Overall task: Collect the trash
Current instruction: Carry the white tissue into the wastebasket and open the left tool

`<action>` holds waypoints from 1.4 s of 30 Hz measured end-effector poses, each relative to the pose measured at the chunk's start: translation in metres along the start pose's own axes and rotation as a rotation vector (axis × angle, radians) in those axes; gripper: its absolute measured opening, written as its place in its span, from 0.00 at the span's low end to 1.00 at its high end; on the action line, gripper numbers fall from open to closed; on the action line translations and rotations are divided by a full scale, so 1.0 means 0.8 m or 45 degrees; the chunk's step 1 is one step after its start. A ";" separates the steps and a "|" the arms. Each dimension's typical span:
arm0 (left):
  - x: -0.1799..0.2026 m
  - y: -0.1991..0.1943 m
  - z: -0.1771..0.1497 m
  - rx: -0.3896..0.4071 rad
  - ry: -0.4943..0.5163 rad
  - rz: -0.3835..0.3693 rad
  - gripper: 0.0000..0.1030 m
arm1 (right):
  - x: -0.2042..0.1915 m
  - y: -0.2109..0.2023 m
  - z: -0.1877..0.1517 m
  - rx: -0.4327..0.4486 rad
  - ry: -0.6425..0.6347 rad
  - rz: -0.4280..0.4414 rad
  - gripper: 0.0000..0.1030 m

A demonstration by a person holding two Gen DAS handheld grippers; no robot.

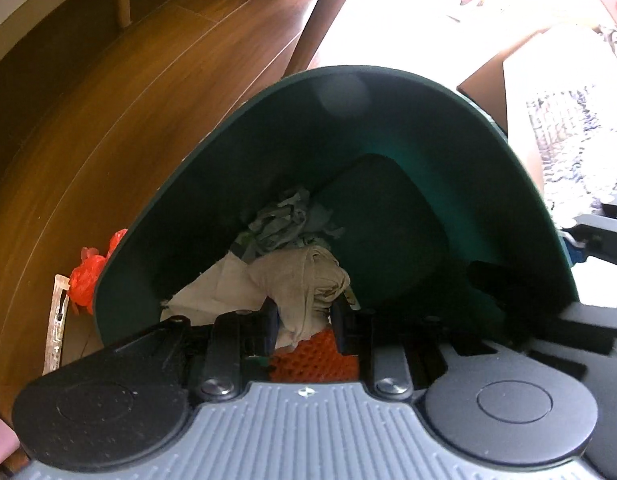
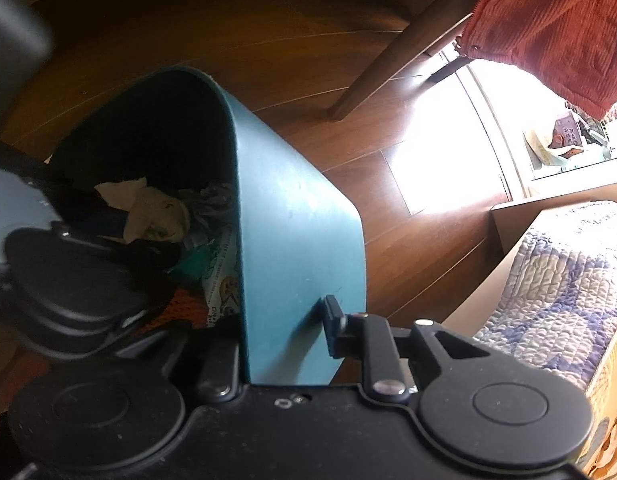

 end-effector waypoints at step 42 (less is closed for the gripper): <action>-0.110 -0.110 -0.033 0.198 0.069 0.112 0.76 | 0.000 -0.002 -0.002 -0.004 -0.030 0.045 0.24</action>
Point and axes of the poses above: each gripper's, at about its wrist camera, not at the fingertips, and y roughly the way its jaws point, x to its right, z to its top, the point moved 6 cm from there along y, roughly the way its jaws point, and after that the axes turned 10 degrees about y, right-handed, at the moved point
